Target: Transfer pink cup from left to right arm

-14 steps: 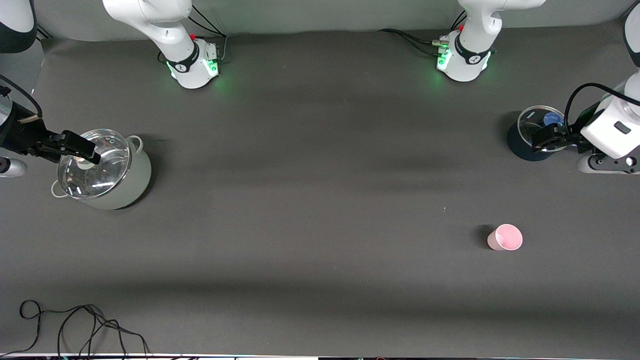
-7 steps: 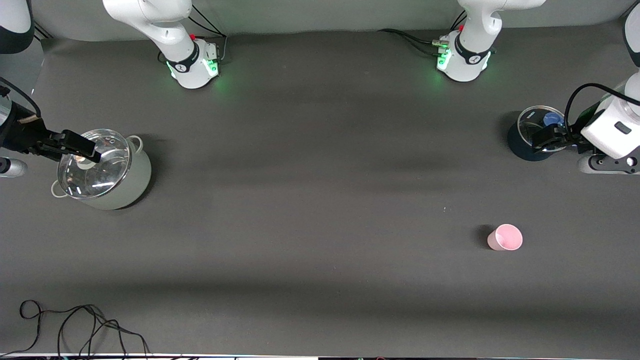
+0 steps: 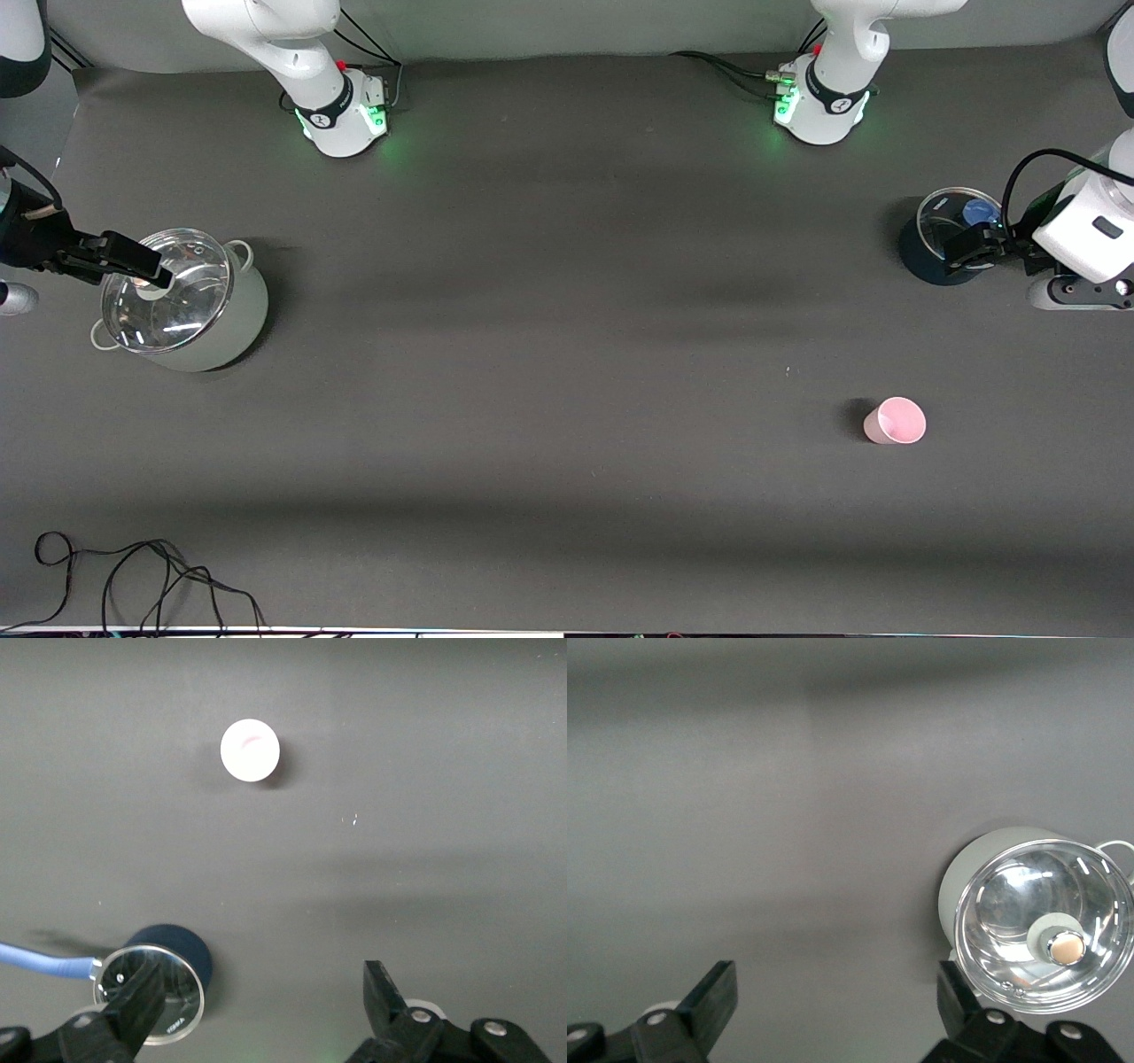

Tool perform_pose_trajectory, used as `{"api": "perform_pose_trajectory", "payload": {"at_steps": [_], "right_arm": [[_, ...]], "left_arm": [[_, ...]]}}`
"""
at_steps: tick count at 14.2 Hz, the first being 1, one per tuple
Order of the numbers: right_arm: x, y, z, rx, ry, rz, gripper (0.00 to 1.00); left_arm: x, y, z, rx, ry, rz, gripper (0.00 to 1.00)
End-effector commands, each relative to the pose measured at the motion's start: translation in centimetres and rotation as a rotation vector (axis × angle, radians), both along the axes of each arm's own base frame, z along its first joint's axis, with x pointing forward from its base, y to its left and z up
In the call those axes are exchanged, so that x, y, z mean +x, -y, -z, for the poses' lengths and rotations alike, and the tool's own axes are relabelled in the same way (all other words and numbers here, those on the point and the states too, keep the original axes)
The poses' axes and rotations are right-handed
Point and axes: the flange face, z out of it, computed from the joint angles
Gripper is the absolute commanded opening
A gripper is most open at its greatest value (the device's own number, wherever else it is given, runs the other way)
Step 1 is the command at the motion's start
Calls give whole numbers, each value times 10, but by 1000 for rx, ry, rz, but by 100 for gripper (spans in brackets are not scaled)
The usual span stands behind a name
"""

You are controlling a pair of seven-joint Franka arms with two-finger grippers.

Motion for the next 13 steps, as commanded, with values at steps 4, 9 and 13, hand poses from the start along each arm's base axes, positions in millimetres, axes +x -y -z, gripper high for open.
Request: {"api": "perform_pose_trajectory", "payload": {"at_steps": [4,9,13], "right_arm": [[-1,3,-5,17,-6,-15,100],[-1,2,-5,17,-8,-16,100],[-2,3,-6,18,-4,-42,100]], "left_arm": [[24,-47,-12,-46,98,375,100],[53,-139,27,-280,203,639,100],[75,-194,84,-407,269,753,100]]}}
